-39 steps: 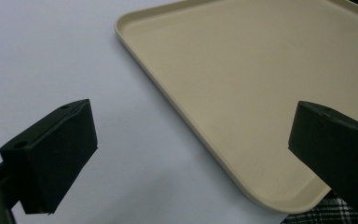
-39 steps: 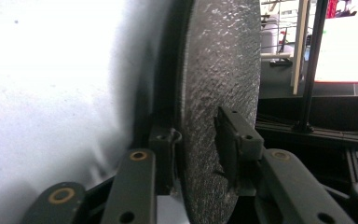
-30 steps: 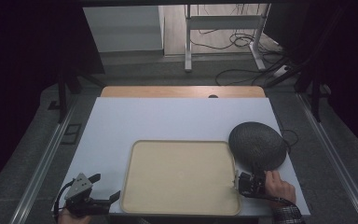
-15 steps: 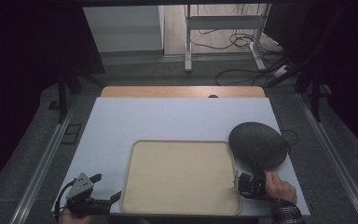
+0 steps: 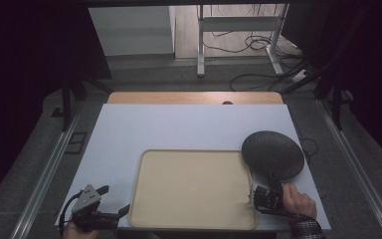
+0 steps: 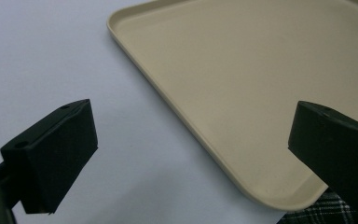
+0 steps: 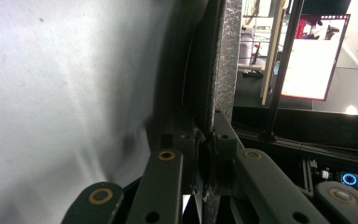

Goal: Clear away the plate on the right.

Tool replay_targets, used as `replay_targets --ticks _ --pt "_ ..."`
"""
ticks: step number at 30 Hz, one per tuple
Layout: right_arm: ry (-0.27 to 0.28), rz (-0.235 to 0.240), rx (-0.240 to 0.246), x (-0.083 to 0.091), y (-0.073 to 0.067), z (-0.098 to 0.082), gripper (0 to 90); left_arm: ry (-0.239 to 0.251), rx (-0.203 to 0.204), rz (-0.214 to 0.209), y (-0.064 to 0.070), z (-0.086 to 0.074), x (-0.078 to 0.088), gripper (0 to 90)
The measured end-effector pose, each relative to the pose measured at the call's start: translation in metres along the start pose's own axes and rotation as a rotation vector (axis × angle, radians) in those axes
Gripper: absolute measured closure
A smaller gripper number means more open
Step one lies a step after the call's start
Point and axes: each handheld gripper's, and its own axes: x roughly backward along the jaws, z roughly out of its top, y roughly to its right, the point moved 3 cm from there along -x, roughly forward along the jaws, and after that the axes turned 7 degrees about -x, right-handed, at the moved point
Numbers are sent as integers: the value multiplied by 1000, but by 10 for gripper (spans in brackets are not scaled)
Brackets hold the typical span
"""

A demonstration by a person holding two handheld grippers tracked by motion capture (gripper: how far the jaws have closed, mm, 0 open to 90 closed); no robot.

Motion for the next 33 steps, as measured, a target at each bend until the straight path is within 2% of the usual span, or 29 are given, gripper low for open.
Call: replay_targets --ticks 6,11,12,14,15,16,20,21,22,24,25,27,28,33 --pt "20 -15 1 5 3 2 825 11 14 13 -1 0 1 5" --pt "38 -48 -23 11 7 3 827 9 14 12 -1 0 1 5" --pt "67 -11 -23 9 8 3 827 9 15 12 -1 0 1 5" --pt "84 -11 -21 10 9 4 826 11 16 13 -1 0 1 5" --pt "80 -11 -40 12 8 5 826 11 16 13 -1 0 1 5" --pt "92 -13 -27 13 9 5 826 11 18 13 -1 0 1 5" --pt "106 -26 -26 17 11 8 826 12 21 15 -1 0 1 2" --pt "106 -26 -26 17 11 8 826 12 22 16 -2 0 2 2" --pt "83 -23 -10 21 13 9 826 12 23 17 -2 0 2 1" --pt "132 -40 -22 20 13 10 826 13 26 17 -2 0 2 1" --pt "108 -23 -20 24 14 11 825 14 26 18 -2 -1 2 0" --pt "145 -51 -27 23 13 13 825 16 30 17 -2 -1 2 0" --pt "138 -25 -18 25 14 15 825 16 31 17 -2 -1 2 0" --pt "167 -31 -11 31 13 21 825 16 31 16 -3 -1 2 0"
